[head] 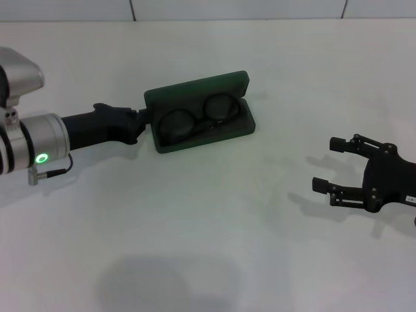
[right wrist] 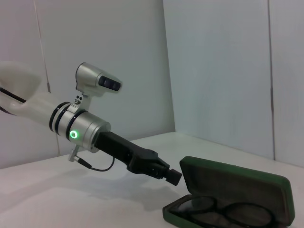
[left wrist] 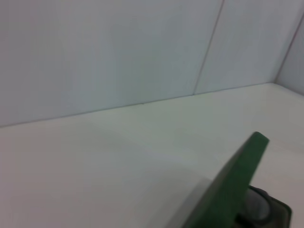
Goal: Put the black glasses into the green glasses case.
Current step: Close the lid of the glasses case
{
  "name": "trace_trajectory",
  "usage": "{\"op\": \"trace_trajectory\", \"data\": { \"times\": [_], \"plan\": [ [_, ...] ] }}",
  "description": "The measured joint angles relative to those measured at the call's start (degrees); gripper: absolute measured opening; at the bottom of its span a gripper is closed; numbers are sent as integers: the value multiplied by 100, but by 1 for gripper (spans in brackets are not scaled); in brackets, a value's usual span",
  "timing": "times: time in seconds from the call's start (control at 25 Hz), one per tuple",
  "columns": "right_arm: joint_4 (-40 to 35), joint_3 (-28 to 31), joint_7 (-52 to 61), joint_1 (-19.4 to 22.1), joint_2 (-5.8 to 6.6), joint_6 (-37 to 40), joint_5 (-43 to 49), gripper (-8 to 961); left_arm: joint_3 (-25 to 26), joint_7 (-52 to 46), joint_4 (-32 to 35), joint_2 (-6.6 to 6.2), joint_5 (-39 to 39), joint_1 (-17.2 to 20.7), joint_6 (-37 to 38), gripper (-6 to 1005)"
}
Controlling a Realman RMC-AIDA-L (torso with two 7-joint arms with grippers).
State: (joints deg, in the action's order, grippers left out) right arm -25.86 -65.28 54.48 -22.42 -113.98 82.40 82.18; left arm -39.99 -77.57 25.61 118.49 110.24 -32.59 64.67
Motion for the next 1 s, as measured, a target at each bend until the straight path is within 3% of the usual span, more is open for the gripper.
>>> {"op": "trace_trajectory", "data": {
  "times": [0.6,0.88,1.0],
  "plan": [
    [15,-2,0,-6,-50,4,58,878,46,46,6,97,-214,-281,-857,7],
    [20,3,0,-12,-54,4,61,878,46,-49,-5,97,-455,-288,-980,7],
    [20,38,1,2,-54,-3,62,878,20,-545,34,41,-448,-198,-753,7]
  ]
}}
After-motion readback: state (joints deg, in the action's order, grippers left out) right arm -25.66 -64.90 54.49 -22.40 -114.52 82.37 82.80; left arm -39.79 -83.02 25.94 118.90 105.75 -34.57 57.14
